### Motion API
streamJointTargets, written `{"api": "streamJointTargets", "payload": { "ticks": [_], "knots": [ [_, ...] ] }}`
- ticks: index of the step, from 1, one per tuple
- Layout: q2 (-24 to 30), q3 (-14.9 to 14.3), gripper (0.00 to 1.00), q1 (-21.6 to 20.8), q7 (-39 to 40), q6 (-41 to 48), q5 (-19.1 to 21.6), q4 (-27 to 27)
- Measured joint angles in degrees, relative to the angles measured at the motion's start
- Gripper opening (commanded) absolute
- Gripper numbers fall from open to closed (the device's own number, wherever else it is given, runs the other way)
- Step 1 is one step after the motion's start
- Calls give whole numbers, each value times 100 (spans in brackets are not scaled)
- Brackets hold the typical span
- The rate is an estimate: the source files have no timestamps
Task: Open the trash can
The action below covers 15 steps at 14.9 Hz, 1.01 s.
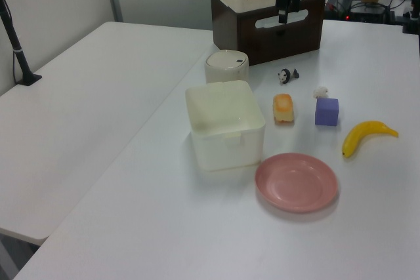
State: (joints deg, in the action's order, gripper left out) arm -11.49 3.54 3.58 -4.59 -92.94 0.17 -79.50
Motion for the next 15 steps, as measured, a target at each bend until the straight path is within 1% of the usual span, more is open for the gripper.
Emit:
{"api": "streamJointTargets", "payload": {
  "ticks": [11, 13, 14, 15],
  "knots": [
    [0, 0, 100, 0, 2, 0, 0, 0],
    [0, 0, 94, 0, 2, 0, 0, 0],
    [0, 0, 85, 0, 6, 0, 0, 0],
    [0, 0, 74, 2, 10, 0, 0, 0]
  ]
}}
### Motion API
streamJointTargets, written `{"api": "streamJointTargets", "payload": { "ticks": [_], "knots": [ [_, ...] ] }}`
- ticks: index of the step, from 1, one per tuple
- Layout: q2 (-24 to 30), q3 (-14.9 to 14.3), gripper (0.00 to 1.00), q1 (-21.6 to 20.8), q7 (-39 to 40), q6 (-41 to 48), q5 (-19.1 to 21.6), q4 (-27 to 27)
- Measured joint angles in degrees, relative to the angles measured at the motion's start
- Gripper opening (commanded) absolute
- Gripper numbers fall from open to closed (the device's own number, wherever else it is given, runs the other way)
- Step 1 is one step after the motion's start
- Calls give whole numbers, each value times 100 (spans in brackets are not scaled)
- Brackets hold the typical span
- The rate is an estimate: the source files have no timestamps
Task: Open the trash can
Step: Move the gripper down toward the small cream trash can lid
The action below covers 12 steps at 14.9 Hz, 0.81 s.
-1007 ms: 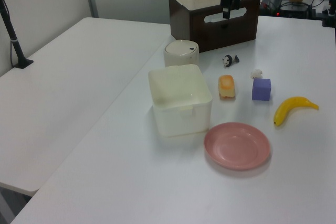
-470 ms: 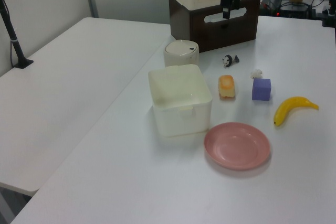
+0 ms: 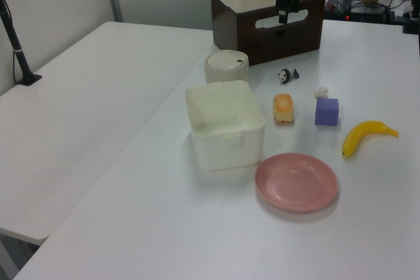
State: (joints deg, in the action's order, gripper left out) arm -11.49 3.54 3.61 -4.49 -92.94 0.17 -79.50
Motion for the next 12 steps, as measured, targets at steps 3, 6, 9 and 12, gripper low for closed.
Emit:
{"api": "streamJointTargets", "payload": {
  "ticks": [3, 6, 9, 12],
  "knots": [
    [0, -5, 11, 17, 76, 0, 0, 0],
    [-44, -8, 0, 40, 79, -138, 0, -1],
    [-394, -24, 0, 127, 79, -765, 0, -23],
    [-897, -50, 0, 212, 80, -1505, -38, -27]
  ]
}}
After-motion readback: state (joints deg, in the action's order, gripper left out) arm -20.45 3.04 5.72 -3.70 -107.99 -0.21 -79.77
